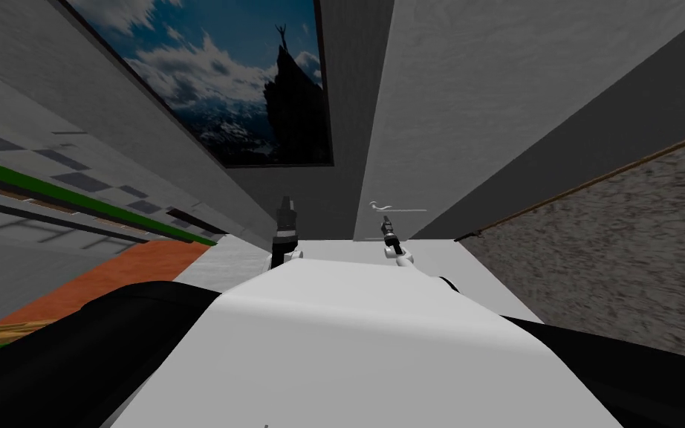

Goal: Pull the door open

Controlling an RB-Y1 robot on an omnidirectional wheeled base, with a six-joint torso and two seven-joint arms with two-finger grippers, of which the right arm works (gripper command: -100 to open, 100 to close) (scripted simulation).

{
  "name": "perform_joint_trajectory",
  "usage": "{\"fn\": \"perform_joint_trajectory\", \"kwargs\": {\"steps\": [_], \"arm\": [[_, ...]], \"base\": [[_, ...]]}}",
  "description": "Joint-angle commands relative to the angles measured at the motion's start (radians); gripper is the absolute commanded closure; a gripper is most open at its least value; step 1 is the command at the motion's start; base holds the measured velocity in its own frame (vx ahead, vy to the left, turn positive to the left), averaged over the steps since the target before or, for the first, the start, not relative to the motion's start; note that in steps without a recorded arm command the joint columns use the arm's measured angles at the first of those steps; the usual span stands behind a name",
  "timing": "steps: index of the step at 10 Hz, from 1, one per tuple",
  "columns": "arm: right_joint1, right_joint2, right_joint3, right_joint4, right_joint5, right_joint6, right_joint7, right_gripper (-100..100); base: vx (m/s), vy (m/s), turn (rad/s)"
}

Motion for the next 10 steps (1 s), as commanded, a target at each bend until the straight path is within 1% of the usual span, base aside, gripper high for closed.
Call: {"fn": "perform_joint_trajectory", "kwargs": {"steps": [1,2,3,4,5,8,10], "arm": [[-0.018,-0.004,0.000,0.040,-0.002,-0.001,-0.005,-100],[-0.030,-0.008,0.001,0.068,-0.003,-0.003,-0.008,-100],[-0.025,-0.005,0.000,0.055,-0.002,-0.004,-0.005,-100],[-0.012,-0.030,-0.010,0.066,-0.010,-0.020,-0.023,-100],[-0.007,-0.037,-0.013,0.070,-0.012,-0.025,-0.028,-100],[0.026,-0.093,-0.035,0.094,-0.030,-0.063,-0.067,-100],[0.047,-0.129,-0.050,0.111,-0.041,-0.089,-0.093,-100]], "base": [[0.011,-0.093,0.178],[0.015,-0.095,0.139],[0.007,-0.045,0.030],[0.099,0.032,0.151],[0.158,0.061,0.157],[0.204,0.082,0.166],[0.214,0.045,0.165]]}}
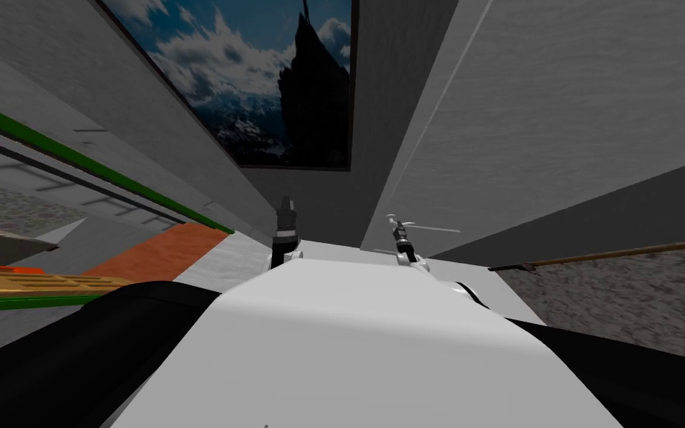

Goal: Pull the door open

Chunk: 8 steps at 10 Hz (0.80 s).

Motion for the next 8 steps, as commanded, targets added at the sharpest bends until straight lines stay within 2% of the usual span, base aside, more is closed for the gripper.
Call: {"fn": "perform_joint_trajectory", "kwargs": {"steps": [1,2,3,4,5,8], "arm": [[0.021,-0.030,-0.010,0.005,-0.008,-0.017,-0.023,-100],[0.021,-0.030,-0.010,0.005,-0.008,-0.017,-0.023,-100],[0.033,-0.051,-0.018,0.014,-0.015,-0.032,-0.038,-100],[0.026,-0.040,-0.014,0.015,-0.011,-0.027,-0.030,-100],[0.026,-0.040,-0.014,0.015,-0.011,-0.027,-0.030,100],[0.026,-0.040,-0.014,0.015,-0.011,-0.027,-0.030,100]], "base": [[0.163,0.048,0.143],[0.103,0.027,0.034],[0.135,0.009,0.108],[0.071,-0.002,0.027],[-0.014,0.001,-0.024],[-0.018,-0.004,0.001]]}}
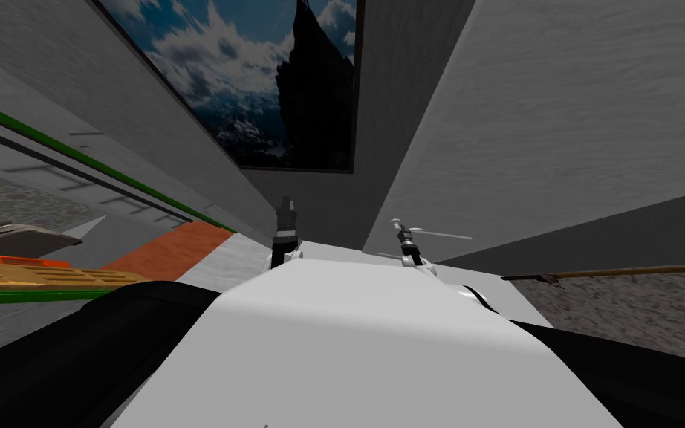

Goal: Pull the door open

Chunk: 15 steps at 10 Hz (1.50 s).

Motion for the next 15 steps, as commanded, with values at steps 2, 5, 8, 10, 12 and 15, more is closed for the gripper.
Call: {"fn": "perform_joint_trajectory", "kwargs": {"steps": [2,5,8,10,12,15], "arm": [[0.000,0.000,0.000,0.000,0.000,-0.001,0.001,100],[0.015,-0.022,0.029,-0.006,0.016,-0.023,-0.036,100],[0.032,-0.048,0.064,-0.015,0.036,-0.050,-0.080,100],[0.045,-0.067,0.089,-0.021,0.050,-0.070,-0.112,100],[0.045,-0.066,0.094,-0.019,0.052,-0.068,-0.115,100],[0.081,-0.095,0.120,-0.026,0.063,-0.120,-0.151,100]], "base": [[0.000,0.000,0.000],[-0.158,-0.042,0.085],[-0.209,-0.074,0.102],[-0.226,-0.119,0.126],[-0.146,-0.067,0.072],[-0.165,-0.061,0.114]]}}
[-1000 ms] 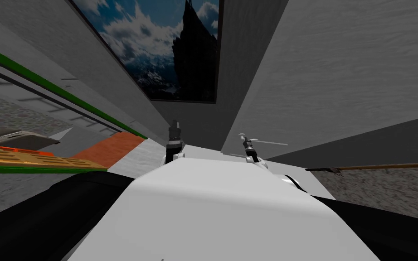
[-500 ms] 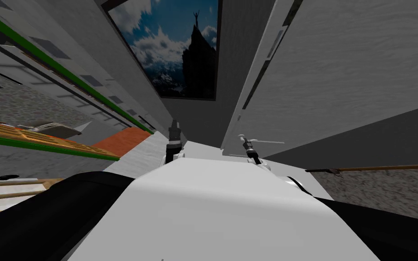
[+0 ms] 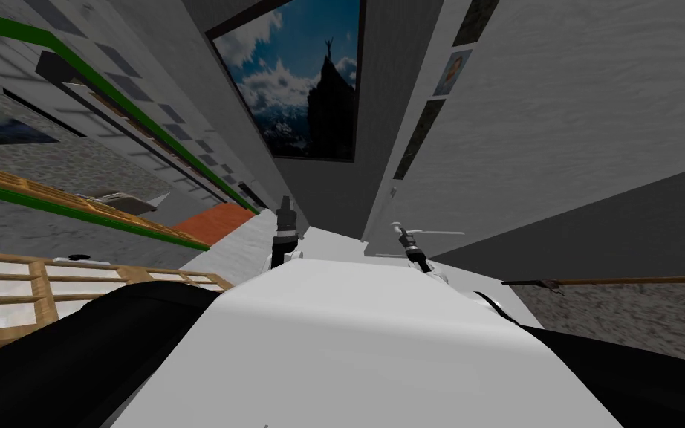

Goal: Pull the door open

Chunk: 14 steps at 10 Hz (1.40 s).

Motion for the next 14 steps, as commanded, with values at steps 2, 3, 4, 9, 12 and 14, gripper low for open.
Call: {"fn": "perform_joint_trajectory", "kwargs": {"steps": [2,3,4,9,12,14], "arm": [[0.030,-0.018,0.014,-0.023,0.006,-0.022,-0.018,100],[0.030,-0.018,0.014,-0.023,0.006,-0.022,-0.018,100],[0.054,-0.041,0.030,-0.030,0.013,-0.058,-0.042,100],[0.076,-0.056,0.044,-0.047,0.018,-0.076,-0.060,100],[0.102,-0.076,0.052,-0.025,0.019,-0.133,-0.077,100],[0.118,-0.090,0.055,-0.013,0.020,-0.170,-0.087,100]], "base": [[-0.159,-0.057,0.074],[-0.051,-0.017,-0.016],[-0.145,-0.051,0.156],[-0.118,-0.066,0.067],[-0.178,-0.082,0.198],[-0.221,-0.110,0.187]]}}
